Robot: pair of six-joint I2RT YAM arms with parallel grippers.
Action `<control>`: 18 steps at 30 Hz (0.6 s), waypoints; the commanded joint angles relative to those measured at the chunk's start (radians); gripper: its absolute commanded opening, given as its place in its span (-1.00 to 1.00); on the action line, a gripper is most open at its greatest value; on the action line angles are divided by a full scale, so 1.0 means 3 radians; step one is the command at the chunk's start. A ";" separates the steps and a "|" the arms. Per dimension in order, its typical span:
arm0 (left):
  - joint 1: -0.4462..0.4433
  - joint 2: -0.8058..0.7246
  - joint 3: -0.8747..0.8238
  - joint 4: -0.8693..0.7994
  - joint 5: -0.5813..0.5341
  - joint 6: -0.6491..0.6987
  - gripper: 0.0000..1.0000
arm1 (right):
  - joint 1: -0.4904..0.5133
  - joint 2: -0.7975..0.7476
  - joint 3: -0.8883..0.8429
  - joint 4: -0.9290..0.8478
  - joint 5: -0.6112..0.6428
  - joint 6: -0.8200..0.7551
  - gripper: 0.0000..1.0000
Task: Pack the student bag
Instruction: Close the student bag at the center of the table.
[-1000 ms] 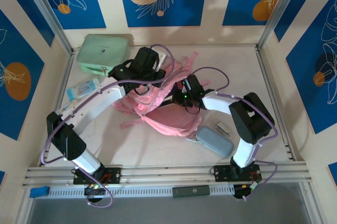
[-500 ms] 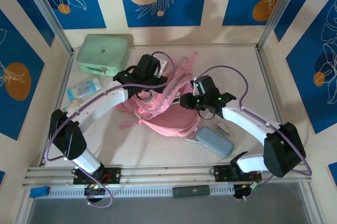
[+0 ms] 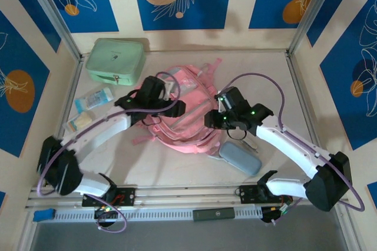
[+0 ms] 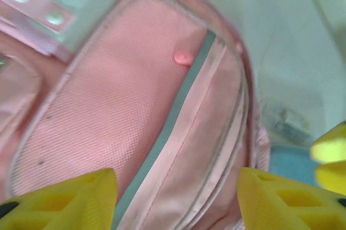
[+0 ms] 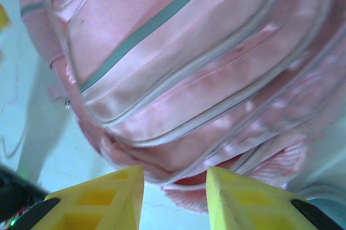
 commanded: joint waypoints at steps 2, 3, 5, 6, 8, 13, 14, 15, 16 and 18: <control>0.0181 -0.0678 -0.0528 0.0178 -0.0068 -0.0569 0.27 | 0.0351 0.0182 0.0087 -0.0179 -0.0004 0.0188 -0.25; 0.0219 -0.0805 -0.0659 0.0156 -0.0135 -0.0680 0.28 | 0.0423 0.0231 0.0082 -0.0170 0.0021 0.0236 -0.24; 0.0315 -0.1055 -0.0927 0.0184 -0.0141 -0.0826 0.31 | 0.0553 0.0374 0.0050 -0.0079 0.0003 0.0334 -0.22; 0.0362 -0.1117 -0.1035 0.0188 -0.0094 -0.0840 0.34 | 0.0592 0.0448 0.0033 -0.0010 -0.0042 0.0362 -0.22; 0.0510 -0.1184 -0.1217 0.0066 -0.0062 -0.0951 0.36 | 0.0667 0.0621 0.0016 0.0164 -0.0130 0.0388 -0.22; 0.0805 -0.1396 -0.1848 0.0417 0.0085 -0.1438 0.37 | 0.0701 0.0911 -0.0035 0.0353 -0.0187 0.0458 -0.22; 0.0827 -0.1433 -0.1955 0.0572 0.0113 -0.1530 0.37 | 0.0701 0.0951 -0.0038 0.0348 -0.0165 0.0459 -0.22; 0.0835 -0.1436 -0.2039 0.0689 0.0121 -0.1585 0.38 | 0.0701 0.0978 -0.0049 0.0365 -0.0147 0.0449 -0.23; 0.0834 -0.1408 -0.2107 0.0802 0.0125 -0.1651 0.39 | 0.0688 0.1006 -0.0051 0.0363 -0.0125 0.0445 -0.23; 0.0845 -0.1269 -0.2151 0.0910 0.0184 -0.1729 0.38 | 0.0680 0.1038 -0.0050 0.0352 -0.0104 0.0438 -0.23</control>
